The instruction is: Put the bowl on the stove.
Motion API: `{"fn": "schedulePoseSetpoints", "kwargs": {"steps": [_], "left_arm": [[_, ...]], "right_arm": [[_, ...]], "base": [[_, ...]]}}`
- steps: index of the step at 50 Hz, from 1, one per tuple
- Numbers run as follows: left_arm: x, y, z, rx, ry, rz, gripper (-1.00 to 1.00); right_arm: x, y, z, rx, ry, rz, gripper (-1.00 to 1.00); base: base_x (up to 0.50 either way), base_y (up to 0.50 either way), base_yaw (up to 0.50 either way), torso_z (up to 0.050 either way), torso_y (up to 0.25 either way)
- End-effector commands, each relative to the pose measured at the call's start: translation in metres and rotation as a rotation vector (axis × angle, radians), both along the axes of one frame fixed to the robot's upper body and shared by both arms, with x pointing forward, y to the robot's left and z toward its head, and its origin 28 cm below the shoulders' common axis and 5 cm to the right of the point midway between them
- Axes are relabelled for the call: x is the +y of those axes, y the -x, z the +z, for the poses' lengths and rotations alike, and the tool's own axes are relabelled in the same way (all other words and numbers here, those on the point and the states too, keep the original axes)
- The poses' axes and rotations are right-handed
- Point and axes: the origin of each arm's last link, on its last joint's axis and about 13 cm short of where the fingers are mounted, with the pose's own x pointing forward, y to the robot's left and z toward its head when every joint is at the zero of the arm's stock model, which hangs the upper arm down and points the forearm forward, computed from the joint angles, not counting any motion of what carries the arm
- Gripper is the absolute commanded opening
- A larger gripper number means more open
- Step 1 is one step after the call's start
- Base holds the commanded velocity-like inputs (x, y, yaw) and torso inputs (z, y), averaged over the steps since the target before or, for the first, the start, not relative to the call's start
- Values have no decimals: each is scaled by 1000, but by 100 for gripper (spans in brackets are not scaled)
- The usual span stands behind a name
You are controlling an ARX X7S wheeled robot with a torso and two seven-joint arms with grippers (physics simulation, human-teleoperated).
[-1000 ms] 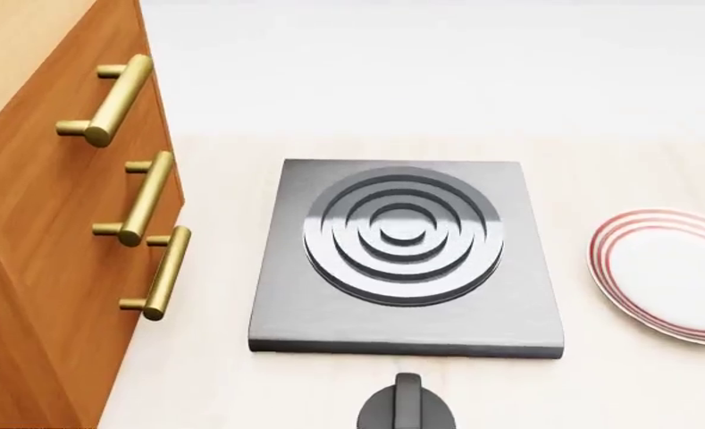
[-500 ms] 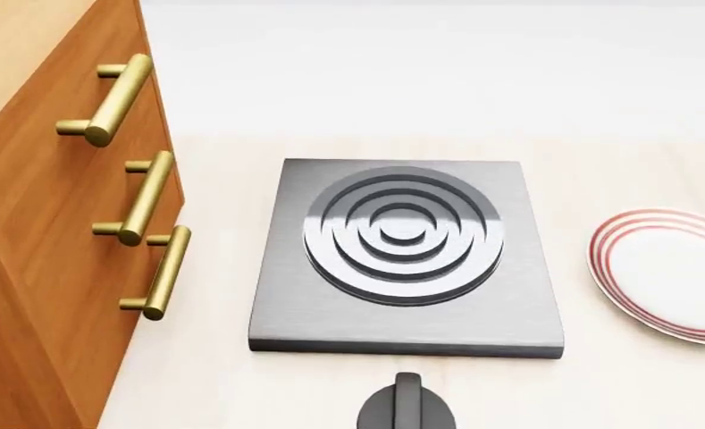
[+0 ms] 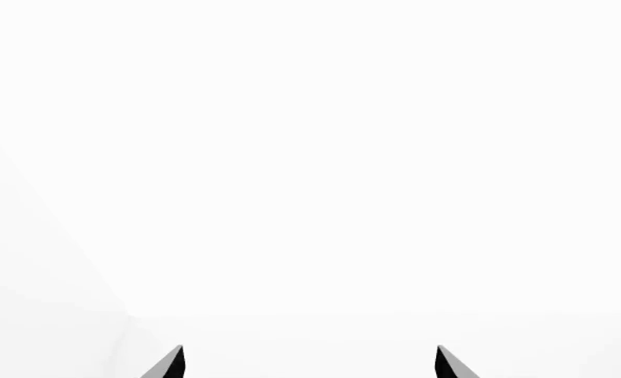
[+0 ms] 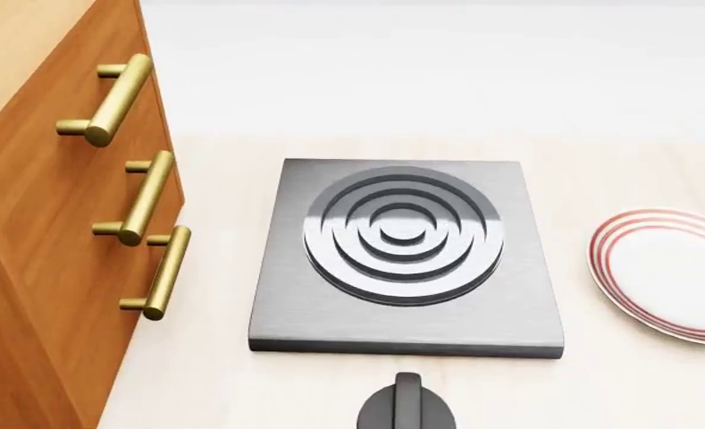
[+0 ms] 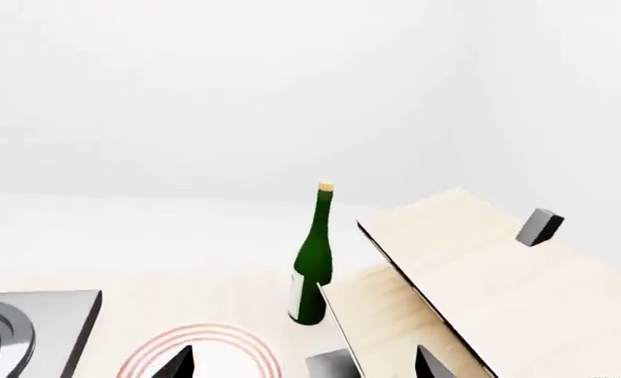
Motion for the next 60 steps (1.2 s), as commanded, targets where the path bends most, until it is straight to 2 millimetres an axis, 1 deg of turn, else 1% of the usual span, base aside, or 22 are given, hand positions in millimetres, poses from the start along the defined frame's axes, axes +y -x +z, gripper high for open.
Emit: {"fn": "schedulePoseSetpoints", "kwargs": {"steps": [1,3,8,9,10,11,12,16,19,22,24,34,42,47,60], "left_arm": [[2,1,2,-31,-6,5,100],[2,1,2,-31,-6,7,100],[2,2,2,-31,-7,7,100],[2,2,2,-31,-7,7,100],[2,2,2,-31,-7,7,100],[2,1,2,-30,-8,7,100],[2,1,2,-30,-8,7,100],[2,1,2,-28,-8,8,100],[1,0,0,-25,-9,7,100],[1,0,0,-23,-10,5,100],[1,0,0,-23,-9,5,100],[0,-2,-1,-18,-8,2,100],[1,-2,-1,-20,-7,5,100],[1,-2,-1,-18,-6,4,100],[2,-3,-2,-15,-2,7,100]], "right_arm": [[-15,21,17,165,30,77,100],[-18,23,18,239,33,84,100],[-22,27,22,342,-14,82,100],[-22,28,23,348,-29,85,100],[-23,28,25,349,-80,87,100],[-23,28,25,381,-106,76,100],[-24,29,24,408,-80,79,100],[-25,32,21,462,-112,88,100],[-26,36,19,505,-92,92,100],[-27,39,20,522,-91,87,100],[-28,42,18,574,-59,60,100],[-30,51,15,634,-36,52,100],[-30,52,10,654,-27,53,100],[-28,50,5,656,-31,62,100],[-24,46,-3,666,-23,89,100]], "base": [[0,0,0,0,0],[0,0,0,0,0],[0,0,0,0,0],[0,0,0,0,0],[0,0,0,0,0],[0,0,0,0,0],[0,0,0,0,0],[0,0,0,0,0],[0,0,0,0,0],[0,0,0,0,0],[0,0,0,0,0],[0,0,0,0,0],[0,0,0,0,0],[0,0,0,0,0],[0,0,0,0,0]]}}
